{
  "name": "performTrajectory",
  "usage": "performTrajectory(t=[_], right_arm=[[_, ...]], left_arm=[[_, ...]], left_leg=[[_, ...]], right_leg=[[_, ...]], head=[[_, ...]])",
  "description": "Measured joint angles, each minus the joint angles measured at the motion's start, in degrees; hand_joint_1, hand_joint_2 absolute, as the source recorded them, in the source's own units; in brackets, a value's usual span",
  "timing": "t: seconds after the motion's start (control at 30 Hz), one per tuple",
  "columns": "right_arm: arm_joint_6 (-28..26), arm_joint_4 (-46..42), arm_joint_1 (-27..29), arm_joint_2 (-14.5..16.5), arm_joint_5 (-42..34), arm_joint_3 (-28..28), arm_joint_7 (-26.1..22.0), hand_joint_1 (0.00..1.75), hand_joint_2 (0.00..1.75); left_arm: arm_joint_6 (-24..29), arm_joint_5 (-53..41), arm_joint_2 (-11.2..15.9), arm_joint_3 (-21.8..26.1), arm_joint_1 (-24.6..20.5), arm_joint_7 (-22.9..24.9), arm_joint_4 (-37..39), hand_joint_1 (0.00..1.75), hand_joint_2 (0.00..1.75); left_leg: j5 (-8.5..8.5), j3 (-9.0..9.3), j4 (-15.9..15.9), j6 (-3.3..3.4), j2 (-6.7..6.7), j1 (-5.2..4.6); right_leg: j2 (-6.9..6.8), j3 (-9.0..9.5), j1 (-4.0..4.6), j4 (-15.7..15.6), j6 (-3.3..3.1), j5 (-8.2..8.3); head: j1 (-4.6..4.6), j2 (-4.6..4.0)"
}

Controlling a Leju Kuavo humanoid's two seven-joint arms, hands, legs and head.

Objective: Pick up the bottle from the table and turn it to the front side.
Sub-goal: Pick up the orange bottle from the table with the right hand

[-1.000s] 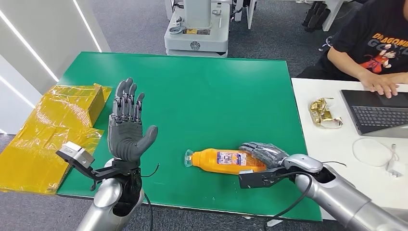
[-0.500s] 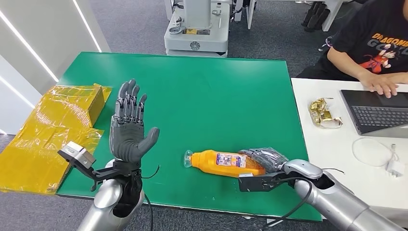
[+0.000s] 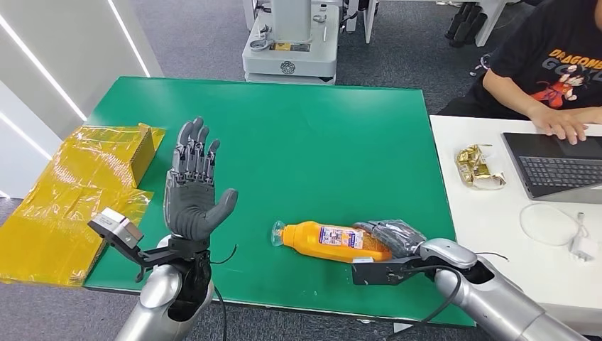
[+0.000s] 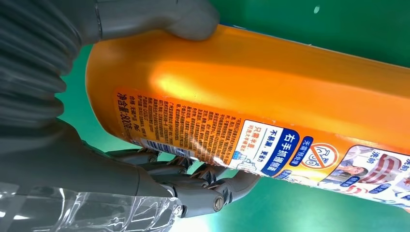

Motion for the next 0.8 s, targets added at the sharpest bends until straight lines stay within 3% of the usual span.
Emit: performTrajectory(t=[0.17, 0.27, 0.47, 0.63, 0.8], right_arm=[[-0.97, -0.47, 0.72, 0.00, 0.64, -0.74, -0.08, 1.75, 1.75], [-4.38, -1.03, 1.99, 0.08, 1.50, -1.74, -0.19, 1.75, 1.75], [-19.91, -4.76, 7.55, 1.99, 1.18, -8.57, 0.18, 1.75, 1.75], [-33.90, -11.92, 16.44, 4.39, 0.78, -16.04, -5.10, 1.75, 1.75], [-38.95, -16.28, 21.66, 5.77, 0.34, -20.31, -8.51, 1.75, 1.75]], left_arm=[[-0.01, -0.05, -0.02, 0.00, 0.02, 0.01, 0.00, 0.00, 1.75], [0.21, -0.26, -0.01, 0.00, 0.13, 0.00, 0.00, 0.00, 1.75], [1.53, -1.12, 0.03, 0.08, 1.31, -0.12, -0.20, 0.00, 1.75], [3.04, -1.37, 0.03, 0.09, 1.77, -0.48, -0.31, 0.00, 1.75], [3.87, -1.07, -0.02, 0.09, 1.78, -0.58, -0.31, 0.00, 1.75]], left_leg=[[0.00, -0.01, 0.00, 0.00, 0.00, 0.00], [0.00, -0.05, -0.01, 0.00, -0.02, 0.00], [0.00, -0.07, -0.02, 0.00, -0.04, 0.02], [-0.01, -0.19, -0.03, 0.00, -0.29, 0.03], [0.00, -0.22, -0.03, 0.01, -0.27, 0.02]], right_leg=[[0.00, 0.00, 0.00, 0.00, 0.00, 0.00], [-0.03, 0.00, 0.00, 0.01, 0.00, 0.00], [-0.05, -0.04, 0.01, 0.01, 0.01, -0.02], [-0.27, -0.08, 0.01, 0.00, 0.05, -0.08], [-0.25, -0.10, 0.01, -0.01, 0.09, -0.11]], head=[[0.01, 0.00], [0.01, 0.00], [0.00, 0.00], [-0.01, 0.00], [0.01, 0.00]])
